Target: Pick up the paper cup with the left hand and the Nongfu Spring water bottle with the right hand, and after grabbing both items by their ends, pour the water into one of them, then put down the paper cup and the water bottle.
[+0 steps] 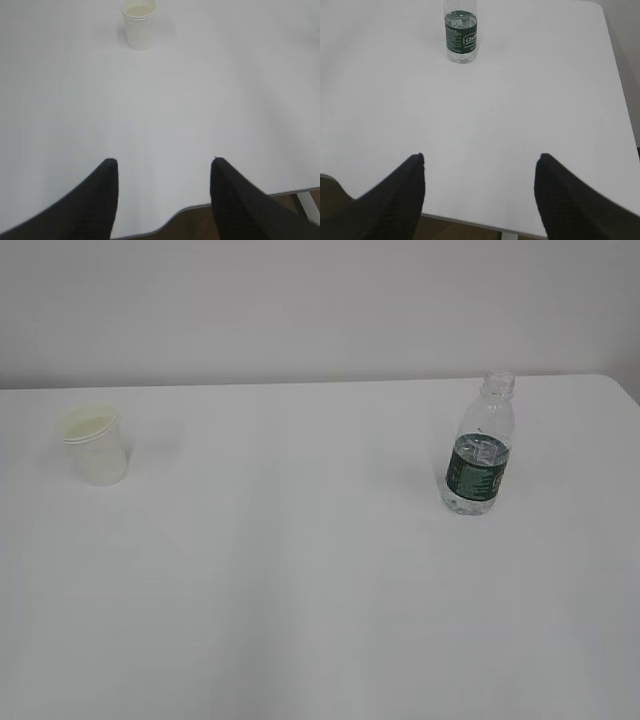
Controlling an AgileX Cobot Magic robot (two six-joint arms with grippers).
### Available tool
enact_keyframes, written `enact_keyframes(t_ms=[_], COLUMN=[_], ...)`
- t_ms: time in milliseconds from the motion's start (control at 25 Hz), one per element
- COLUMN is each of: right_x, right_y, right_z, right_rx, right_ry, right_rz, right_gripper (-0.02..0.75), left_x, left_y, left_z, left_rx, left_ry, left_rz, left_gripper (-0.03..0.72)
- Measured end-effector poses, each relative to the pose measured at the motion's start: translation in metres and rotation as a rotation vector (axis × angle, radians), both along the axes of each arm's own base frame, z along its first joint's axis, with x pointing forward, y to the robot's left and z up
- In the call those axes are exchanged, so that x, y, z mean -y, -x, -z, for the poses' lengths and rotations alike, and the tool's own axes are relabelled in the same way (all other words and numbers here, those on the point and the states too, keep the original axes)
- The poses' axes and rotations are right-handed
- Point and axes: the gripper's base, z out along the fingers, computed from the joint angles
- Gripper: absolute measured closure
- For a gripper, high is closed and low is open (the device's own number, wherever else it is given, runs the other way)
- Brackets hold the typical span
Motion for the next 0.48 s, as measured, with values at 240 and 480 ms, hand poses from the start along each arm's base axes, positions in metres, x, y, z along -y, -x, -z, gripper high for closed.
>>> enact_keyframes(t_ms=[240, 480], right_x=[-0.0002, -0.0002], right_y=[0.0000, 0.0000], right_z=[0.0000, 0.0000], right_rx=[0.000, 0.000], right_ry=[-0.001, -0.001], right_rz=[-0.001, -0.001], right_gripper=[0.216, 0.218], left_x=[0.0000, 0.0000], left_y=[-0.0042, -0.0063], left_z=[0.0028, 0.0043], left_rx=[0.015, 0.022], left_ry=[0.003, 0.004], left_rz=[-0.003, -0.005], left_gripper=[0.298, 0.300])
